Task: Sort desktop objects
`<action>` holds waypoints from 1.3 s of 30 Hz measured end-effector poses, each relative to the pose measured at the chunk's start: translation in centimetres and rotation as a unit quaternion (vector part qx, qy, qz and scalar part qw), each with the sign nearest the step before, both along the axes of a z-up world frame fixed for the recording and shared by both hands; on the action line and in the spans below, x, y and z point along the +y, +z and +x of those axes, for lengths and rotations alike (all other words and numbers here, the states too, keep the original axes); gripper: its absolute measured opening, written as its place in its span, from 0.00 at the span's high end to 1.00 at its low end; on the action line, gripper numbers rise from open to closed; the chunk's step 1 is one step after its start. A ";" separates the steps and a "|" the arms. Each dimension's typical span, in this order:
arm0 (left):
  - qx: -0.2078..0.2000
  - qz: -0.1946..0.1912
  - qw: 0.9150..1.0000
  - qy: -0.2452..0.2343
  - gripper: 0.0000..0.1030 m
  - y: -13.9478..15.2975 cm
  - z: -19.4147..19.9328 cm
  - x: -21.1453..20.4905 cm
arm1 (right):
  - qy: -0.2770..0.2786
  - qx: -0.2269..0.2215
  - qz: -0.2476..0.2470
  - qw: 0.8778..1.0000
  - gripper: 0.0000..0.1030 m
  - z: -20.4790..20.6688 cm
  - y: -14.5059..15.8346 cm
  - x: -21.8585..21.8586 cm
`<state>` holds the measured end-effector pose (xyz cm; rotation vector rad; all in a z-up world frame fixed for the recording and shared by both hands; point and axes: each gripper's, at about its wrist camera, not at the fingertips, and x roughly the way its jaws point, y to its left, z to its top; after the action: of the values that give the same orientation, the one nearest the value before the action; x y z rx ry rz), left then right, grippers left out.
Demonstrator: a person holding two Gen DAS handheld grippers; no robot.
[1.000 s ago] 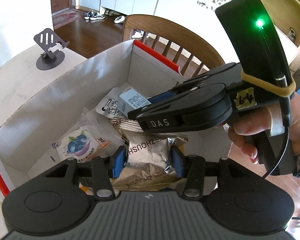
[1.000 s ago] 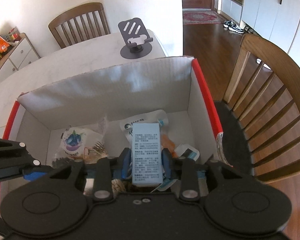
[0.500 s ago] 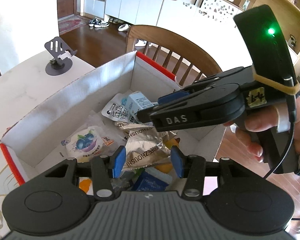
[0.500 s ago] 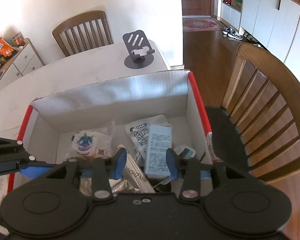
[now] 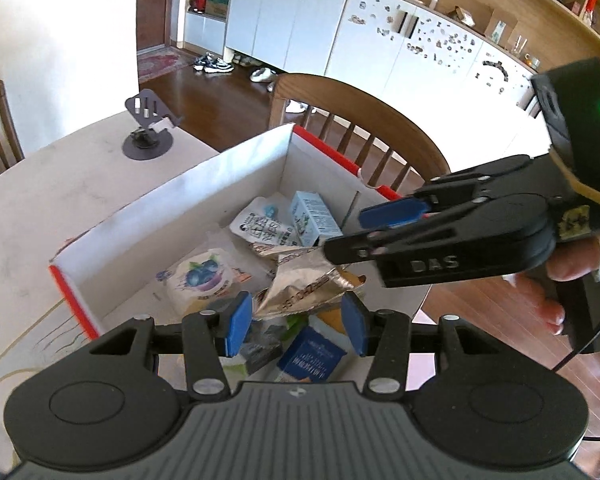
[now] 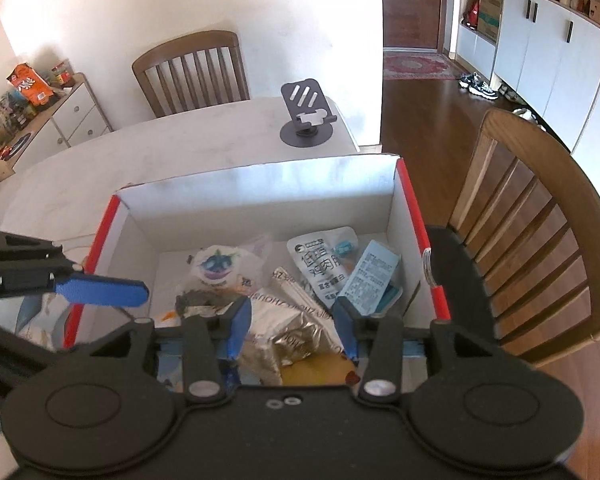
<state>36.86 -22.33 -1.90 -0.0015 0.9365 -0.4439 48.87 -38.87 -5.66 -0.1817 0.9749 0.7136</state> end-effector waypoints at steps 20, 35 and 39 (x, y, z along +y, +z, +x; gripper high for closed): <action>-0.033 0.000 0.999 0.026 0.30 1.6 -4.3 3.1 | -0.019 -0.041 0.040 0.998 0.46 -5.8 2.5 -2.1; -0.062 0.010 0.997 0.033 0.04 2.4 -6.8 4.3 | -0.047 -0.061 0.061 0.995 0.28 -8.7 2.6 -2.6; -0.070 0.011 0.997 0.034 0.01 2.8 -7.5 4.5 | -0.055 -0.059 0.067 0.994 0.23 -9.3 2.8 -2.9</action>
<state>29.40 -17.84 0.87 0.0171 0.8010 -0.3657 39.53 -41.72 -2.87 -0.0523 0.8146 0.6567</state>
